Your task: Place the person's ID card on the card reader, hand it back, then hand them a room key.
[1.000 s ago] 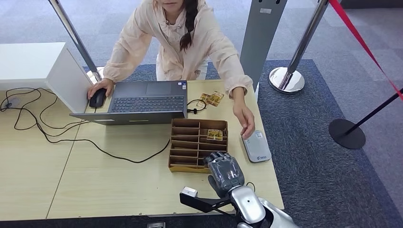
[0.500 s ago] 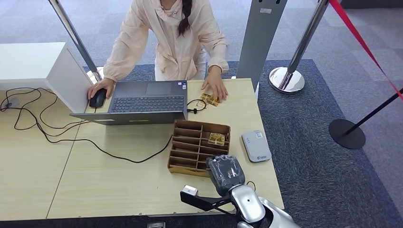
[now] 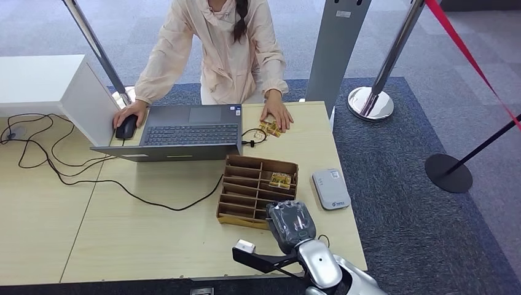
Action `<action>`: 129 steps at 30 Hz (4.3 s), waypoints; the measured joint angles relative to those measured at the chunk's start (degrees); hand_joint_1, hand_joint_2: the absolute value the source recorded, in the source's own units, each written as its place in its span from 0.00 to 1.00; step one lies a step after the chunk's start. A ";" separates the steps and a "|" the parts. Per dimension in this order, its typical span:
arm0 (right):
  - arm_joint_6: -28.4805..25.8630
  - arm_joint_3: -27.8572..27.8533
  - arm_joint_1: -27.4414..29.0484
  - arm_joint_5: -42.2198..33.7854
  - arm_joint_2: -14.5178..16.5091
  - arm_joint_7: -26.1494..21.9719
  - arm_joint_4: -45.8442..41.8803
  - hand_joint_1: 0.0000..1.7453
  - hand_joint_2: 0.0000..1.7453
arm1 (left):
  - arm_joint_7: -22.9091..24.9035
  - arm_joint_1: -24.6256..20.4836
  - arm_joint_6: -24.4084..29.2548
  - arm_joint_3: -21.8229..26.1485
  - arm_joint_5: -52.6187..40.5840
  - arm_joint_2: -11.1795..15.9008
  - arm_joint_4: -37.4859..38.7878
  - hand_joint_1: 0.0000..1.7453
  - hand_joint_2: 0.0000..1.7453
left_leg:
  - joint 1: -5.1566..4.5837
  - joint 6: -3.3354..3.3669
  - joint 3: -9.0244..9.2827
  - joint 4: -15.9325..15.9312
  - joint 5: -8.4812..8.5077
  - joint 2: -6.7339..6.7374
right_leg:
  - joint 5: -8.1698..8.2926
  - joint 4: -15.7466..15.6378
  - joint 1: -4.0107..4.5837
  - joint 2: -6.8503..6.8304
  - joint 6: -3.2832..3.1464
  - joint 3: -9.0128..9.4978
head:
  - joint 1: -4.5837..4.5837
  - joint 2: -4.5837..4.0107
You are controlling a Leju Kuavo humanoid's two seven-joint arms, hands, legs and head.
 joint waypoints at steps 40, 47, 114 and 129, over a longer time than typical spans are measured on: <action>3.42 -0.39 -9.22 8.46 -2.87 0.27 -10.68 0.79 1.00 | -0.58 0.01 -0.74 0.04 0.00 0.28 0.15 0.00 0.00 | 0.00 0.00 0.00 0.01 0.00 0.01 | 0.00 0.00 0.00 0.00 0.00 -0.01 | -0.01 0.00; 0.64 -1.90 -9.79 11.04 -4.21 1.46 -16.24 0.80 1.00 | -0.37 0.02 -0.80 0.04 0.00 0.28 0.15 0.00 0.00 | 0.00 0.00 0.01 0.01 0.00 0.01 | 0.00 0.00 0.00 0.00 0.00 -0.01 | -0.01 -0.01; -27.39 -0.88 -33.35 -14.44 24.94 -16.13 31.72 0.92 1.00 | 0.79 0.01 -0.01 1.01 0.00 -0.92 0.15 0.00 0.00 | 0.01 -0.03 -0.06 0.00 0.02 0.00 | -0.01 0.09 0.01 -0.01 0.00 -0.05 | -0.01 0.00; -28.17 -0.63 -33.96 -13.66 28.07 -17.75 42.10 0.83 1.00 | 2.96 0.14 0.24 1.21 0.00 -3.96 0.13 0.00 0.00 | 0.01 -0.03 -0.04 0.01 0.02 0.00 | -0.01 0.09 0.01 -0.01 0.00 -0.05 | -0.01 0.00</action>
